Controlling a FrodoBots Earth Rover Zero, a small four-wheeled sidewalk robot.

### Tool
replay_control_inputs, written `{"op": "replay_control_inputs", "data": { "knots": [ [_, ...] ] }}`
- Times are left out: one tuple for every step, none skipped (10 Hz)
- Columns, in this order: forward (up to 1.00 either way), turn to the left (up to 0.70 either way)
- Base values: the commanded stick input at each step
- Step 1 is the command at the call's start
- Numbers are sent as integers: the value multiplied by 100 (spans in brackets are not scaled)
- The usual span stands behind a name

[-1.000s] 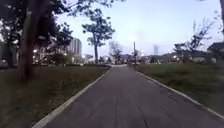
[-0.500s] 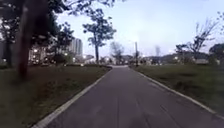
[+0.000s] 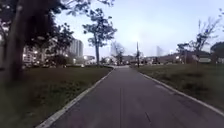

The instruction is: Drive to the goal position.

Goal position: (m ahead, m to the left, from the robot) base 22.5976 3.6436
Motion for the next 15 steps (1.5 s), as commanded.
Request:
{"op": "replay_control_inputs", "data": {
  "knots": [
    [70, 0],
    [70, 0],
    [70, 0],
    [70, 0],
    [70, 0],
    [70, 0],
    [70, 0],
    [70, 0],
    [70, 0],
    [70, 0],
    [70, 0],
    [70, 0],
    [70, 0],
    [70, 0],
    [70, 0]
  ]
}}
